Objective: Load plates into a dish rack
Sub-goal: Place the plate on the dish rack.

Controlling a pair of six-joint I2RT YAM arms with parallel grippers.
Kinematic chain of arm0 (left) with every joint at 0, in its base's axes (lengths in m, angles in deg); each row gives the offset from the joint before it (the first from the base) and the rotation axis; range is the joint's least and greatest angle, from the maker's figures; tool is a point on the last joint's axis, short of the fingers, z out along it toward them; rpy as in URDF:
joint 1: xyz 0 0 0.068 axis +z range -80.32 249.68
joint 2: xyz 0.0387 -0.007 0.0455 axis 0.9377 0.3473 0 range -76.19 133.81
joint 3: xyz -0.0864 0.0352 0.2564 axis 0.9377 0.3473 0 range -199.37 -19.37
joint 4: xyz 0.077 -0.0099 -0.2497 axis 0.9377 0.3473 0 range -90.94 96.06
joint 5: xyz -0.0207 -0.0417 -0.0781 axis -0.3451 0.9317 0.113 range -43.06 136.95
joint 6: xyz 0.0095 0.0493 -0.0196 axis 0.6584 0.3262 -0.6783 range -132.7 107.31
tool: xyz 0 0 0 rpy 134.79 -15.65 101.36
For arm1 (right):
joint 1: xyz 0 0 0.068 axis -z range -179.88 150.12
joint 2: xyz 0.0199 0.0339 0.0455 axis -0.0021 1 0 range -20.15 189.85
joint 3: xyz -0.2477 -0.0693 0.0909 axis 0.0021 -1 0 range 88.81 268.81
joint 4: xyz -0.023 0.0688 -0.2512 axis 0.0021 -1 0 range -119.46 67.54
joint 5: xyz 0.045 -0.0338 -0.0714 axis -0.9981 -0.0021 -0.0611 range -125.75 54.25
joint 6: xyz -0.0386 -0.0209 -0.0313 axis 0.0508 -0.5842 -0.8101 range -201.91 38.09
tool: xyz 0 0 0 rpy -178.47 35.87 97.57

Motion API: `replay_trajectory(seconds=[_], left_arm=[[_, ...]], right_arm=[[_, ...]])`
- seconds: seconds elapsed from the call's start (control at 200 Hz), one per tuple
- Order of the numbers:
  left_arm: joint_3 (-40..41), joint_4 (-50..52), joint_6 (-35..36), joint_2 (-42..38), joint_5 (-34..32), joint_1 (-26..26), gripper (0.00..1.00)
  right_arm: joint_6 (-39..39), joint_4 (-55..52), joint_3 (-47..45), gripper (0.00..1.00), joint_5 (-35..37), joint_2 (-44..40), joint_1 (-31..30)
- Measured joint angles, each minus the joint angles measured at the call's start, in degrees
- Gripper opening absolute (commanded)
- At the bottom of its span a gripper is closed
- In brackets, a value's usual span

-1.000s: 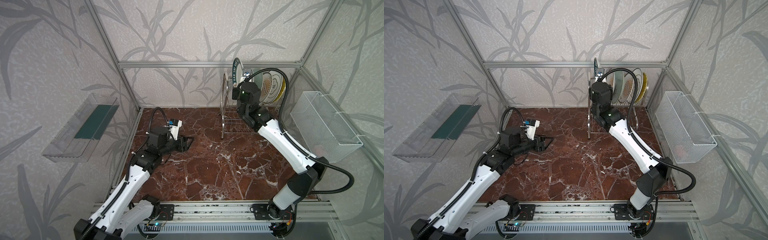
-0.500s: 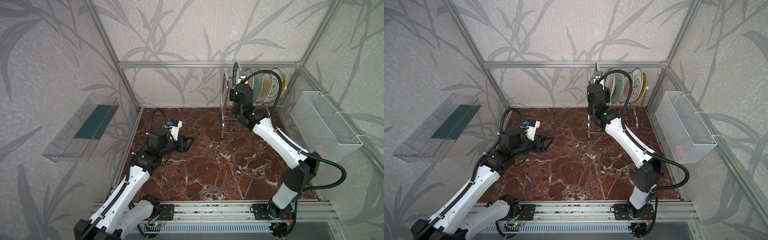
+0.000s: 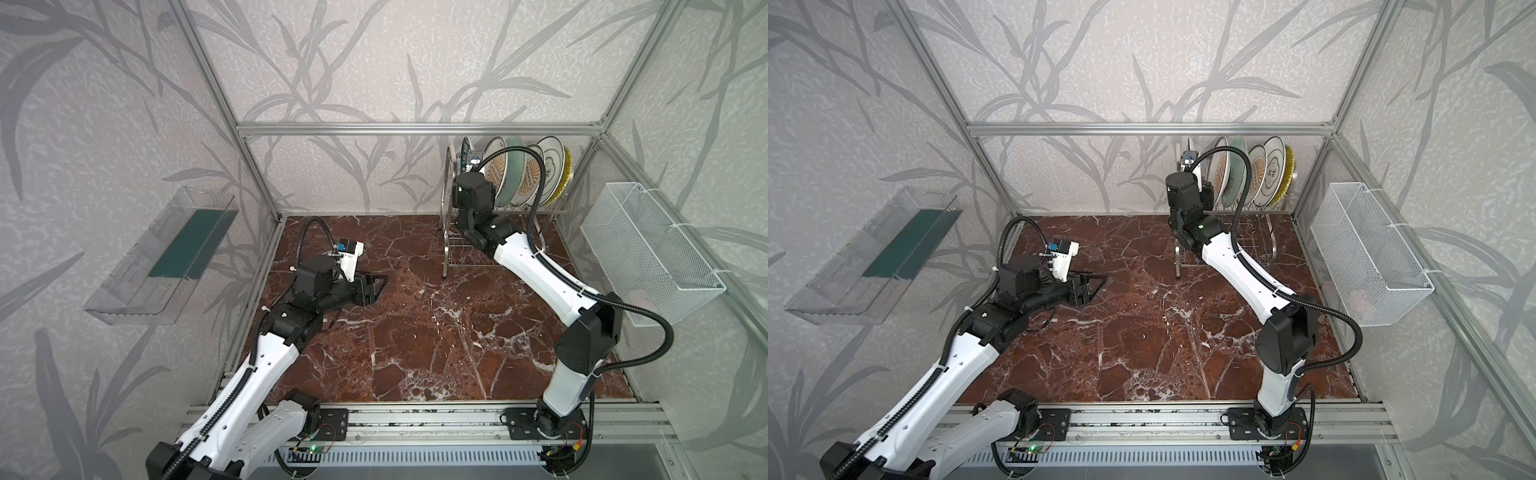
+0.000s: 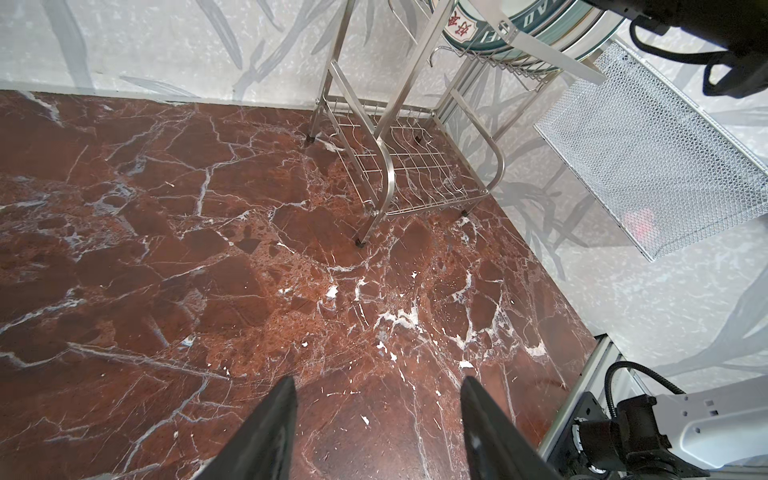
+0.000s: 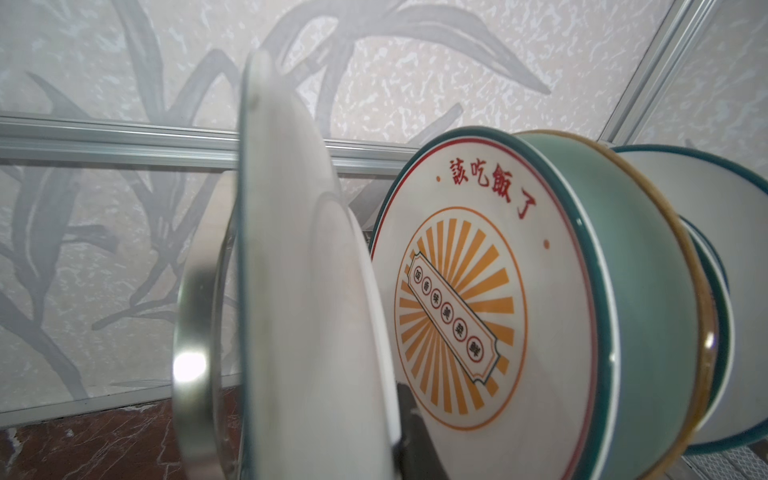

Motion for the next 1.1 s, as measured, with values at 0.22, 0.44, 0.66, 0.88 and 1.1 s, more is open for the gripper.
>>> replay_trajectory(seconds=[0.22, 0.44, 0.66, 0.88, 1.1], left_arm=[[0.2, -0.1, 0.0, 0.0, 0.0, 0.0, 0.61], [0.2, -0.2, 0.0, 0.0, 0.0, 0.0, 0.61], [0.2, -0.4, 0.0, 0.0, 0.0, 0.0, 0.61], [0.2, -0.4, 0.0, 0.0, 0.0, 0.0, 0.61], [0.2, -0.4, 0.0, 0.0, 0.0, 0.0, 0.61]], right_arm=[[0.7, 0.0, 0.0, 0.0, 0.0, 0.1, 0.5], [1.6, -0.2, 0.0, 0.0, 0.0, 0.6, 0.7], [2.3, -0.2, 0.0, 0.0, -0.2, 0.7, 0.8], [3.9, -0.7, 0.2, 0.0, -0.8, 0.7, 1.6], [5.0, -2.1, 1.8, 0.0, -2.2, 1.8, 2.3]])
